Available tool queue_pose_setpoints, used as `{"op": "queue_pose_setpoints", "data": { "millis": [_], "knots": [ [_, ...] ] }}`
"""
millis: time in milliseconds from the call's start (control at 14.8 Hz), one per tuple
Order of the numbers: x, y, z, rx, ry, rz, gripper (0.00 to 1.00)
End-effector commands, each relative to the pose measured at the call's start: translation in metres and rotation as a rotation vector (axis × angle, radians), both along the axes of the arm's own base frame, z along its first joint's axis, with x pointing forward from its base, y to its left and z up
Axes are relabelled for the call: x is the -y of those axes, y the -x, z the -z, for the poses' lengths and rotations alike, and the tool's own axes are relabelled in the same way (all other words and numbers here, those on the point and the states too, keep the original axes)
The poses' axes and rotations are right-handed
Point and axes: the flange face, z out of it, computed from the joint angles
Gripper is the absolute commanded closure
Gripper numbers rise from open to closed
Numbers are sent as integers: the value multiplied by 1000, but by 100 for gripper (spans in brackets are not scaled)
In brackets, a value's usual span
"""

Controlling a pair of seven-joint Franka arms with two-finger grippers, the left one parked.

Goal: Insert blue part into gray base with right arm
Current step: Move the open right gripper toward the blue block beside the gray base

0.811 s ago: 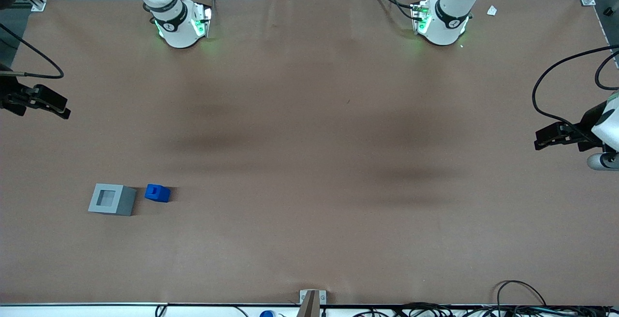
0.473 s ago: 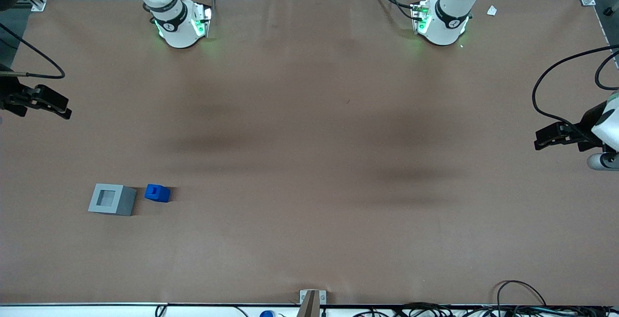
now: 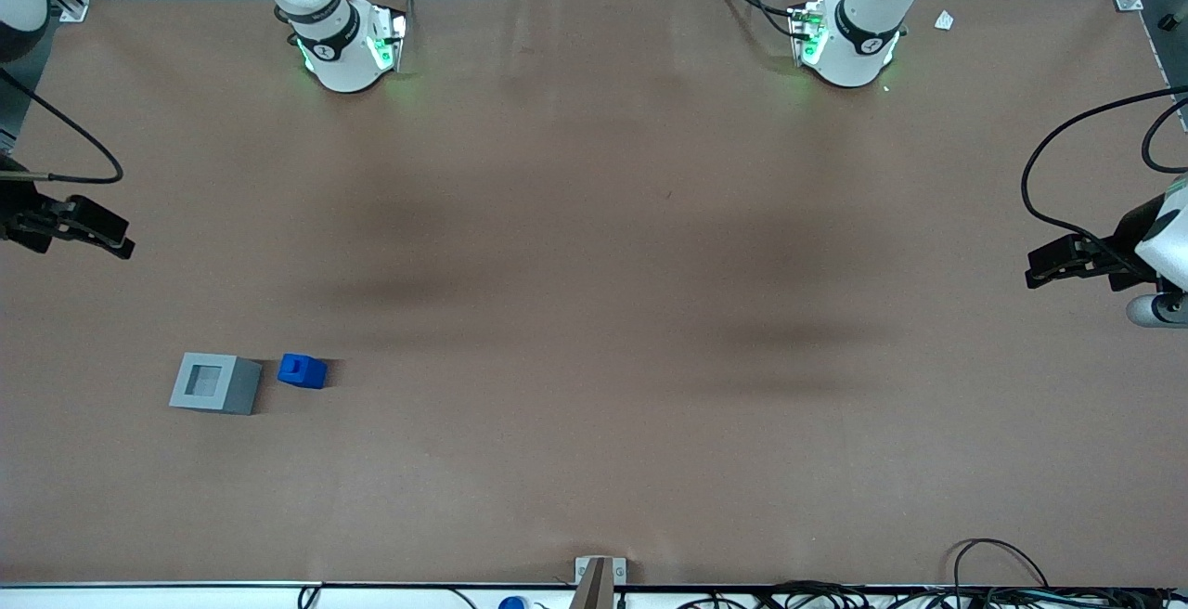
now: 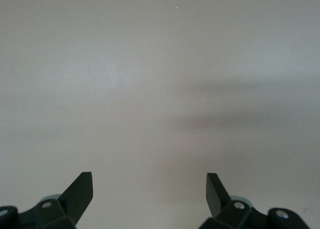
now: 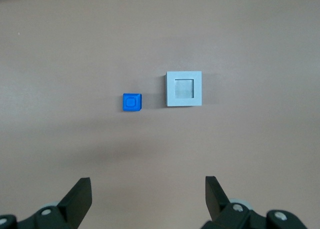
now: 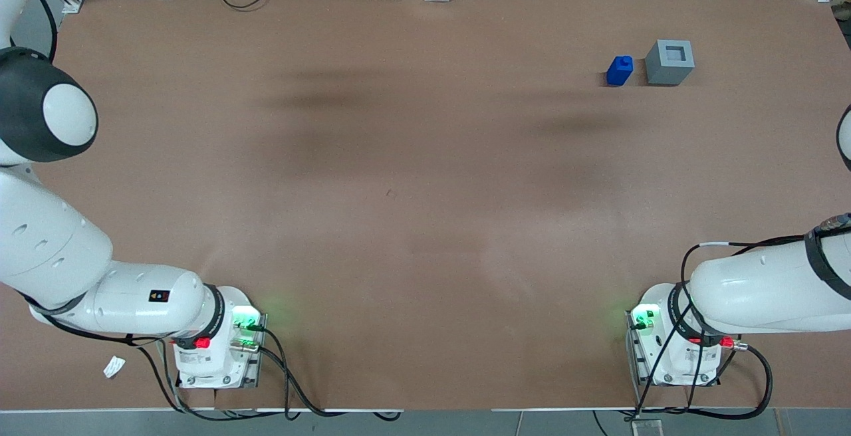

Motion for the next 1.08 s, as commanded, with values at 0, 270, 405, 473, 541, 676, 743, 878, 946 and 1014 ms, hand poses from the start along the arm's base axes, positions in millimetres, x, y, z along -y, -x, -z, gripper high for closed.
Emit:
{"op": "queue_pose_setpoints", "data": {
  "millis": [0, 270, 405, 473, 541, 676, 743, 878, 946, 1014],
  "knots": [
    [9, -22, -21, 70, 3, 13, 0],
    [-14, -25, 6, -35, 146, -52, 0],
    [-21, -39, 37, -74, 144, -69, 0],
    [-21, -49, 60, -102, 131, -82, 0],
    [-24, -57, 76, -107, 102, -105, 0],
    [-32, -70, 106, -109, 49, -105, 0],
    [-31, -76, 122, -110, 2, -89, 0],
    [-19, -88, 161, -128, -170, -18, 0],
    [-18, -95, 187, -143, -201, -2, 0],
    [-18, -99, 201, -135, -199, 1, 0]
  ]
}}
